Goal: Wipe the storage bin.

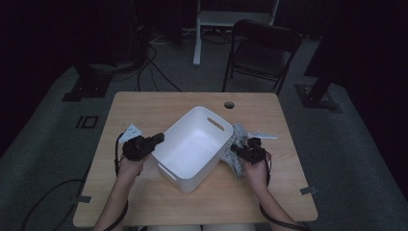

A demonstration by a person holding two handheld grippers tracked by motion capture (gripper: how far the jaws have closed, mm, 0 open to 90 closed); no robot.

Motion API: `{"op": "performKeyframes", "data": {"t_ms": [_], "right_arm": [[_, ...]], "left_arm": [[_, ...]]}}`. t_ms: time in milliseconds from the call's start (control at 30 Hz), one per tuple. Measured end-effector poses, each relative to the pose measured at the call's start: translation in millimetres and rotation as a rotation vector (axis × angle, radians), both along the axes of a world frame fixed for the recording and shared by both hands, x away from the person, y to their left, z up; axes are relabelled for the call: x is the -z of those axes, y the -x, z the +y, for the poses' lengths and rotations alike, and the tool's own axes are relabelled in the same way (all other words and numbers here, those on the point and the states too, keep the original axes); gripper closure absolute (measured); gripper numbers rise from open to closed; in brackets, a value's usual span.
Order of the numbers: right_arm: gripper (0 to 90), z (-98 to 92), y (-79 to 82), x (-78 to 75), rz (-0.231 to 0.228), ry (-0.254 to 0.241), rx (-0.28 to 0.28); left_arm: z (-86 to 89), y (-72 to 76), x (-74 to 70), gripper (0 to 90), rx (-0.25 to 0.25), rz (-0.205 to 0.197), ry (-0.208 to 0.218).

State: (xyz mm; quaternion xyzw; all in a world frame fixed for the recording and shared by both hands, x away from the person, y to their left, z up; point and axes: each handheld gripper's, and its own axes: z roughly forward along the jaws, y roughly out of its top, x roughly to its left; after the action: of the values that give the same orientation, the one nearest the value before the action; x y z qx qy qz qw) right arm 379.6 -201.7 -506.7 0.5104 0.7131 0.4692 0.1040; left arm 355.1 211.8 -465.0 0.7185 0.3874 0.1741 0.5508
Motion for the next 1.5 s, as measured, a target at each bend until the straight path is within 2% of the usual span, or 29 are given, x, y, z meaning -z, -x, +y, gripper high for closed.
{"op": "performKeyframes", "data": {"t_ms": [100,133,200,333,400,500,533,767,900,1000,1100,1500], "right_arm": [[75.9,1.3,-1.3,5.3,0.011,0.014,0.0],[76.0,2.7,-3.8,13.7,0.042,0.032,-0.003],[75.8,2.6,-6.5,21.4,0.09,0.022,-0.012],[75.7,1.7,-7.9,26.2,0.103,0.021,-0.022],[75.8,2.3,-6.8,23.2,0.092,0.031,-0.019],[75.8,1.2,-5.3,19.3,0.087,0.02,-0.018],[75.8,-0.6,-1.4,9.9,0.058,0.006,-0.019],[75.7,-6.0,18.0,-29.8,-0.044,-0.092,-0.04],[75.6,-5.6,26.9,-46.4,-0.106,-0.115,-0.033],[75.6,-2.3,28.2,-46.6,-0.13,-0.106,-0.02],[75.6,-0.5,26.0,-42.5,-0.127,-0.094,-0.006],[75.5,3.3,19.0,-20.8,-0.066,-0.059,0.022]], "left_arm": [[-0.1,0.0,0.1,85.2,-0.001,0.001,0.003],[-0.3,0.3,0.4,85.2,-0.006,0.001,0.006],[-0.2,0.1,0.5,85.1,-0.005,0.002,0.008],[-0.4,0.4,0.5,85.1,-0.011,0.002,0.008],[-0.8,0.6,0.4,85.1,-0.016,0.0,0.006],[-0.8,0.5,0.5,85.1,-0.019,0.001,0.008],[-0.8,0.5,0.6,85.0,-0.02,0.001,0.01],[-1.0,0.6,0.8,85.1,-0.025,0.002,0.013],[-0.3,0.0,1.5,84.9,-0.018,0.006,0.029],[-0.1,-0.3,1.5,84.9,-0.011,0.005,0.027],[0.0,-0.4,1.4,85.0,-0.003,0.003,0.024],[0.2,-1.2,1.4,84.7,0.004,0.005,0.027]]}}
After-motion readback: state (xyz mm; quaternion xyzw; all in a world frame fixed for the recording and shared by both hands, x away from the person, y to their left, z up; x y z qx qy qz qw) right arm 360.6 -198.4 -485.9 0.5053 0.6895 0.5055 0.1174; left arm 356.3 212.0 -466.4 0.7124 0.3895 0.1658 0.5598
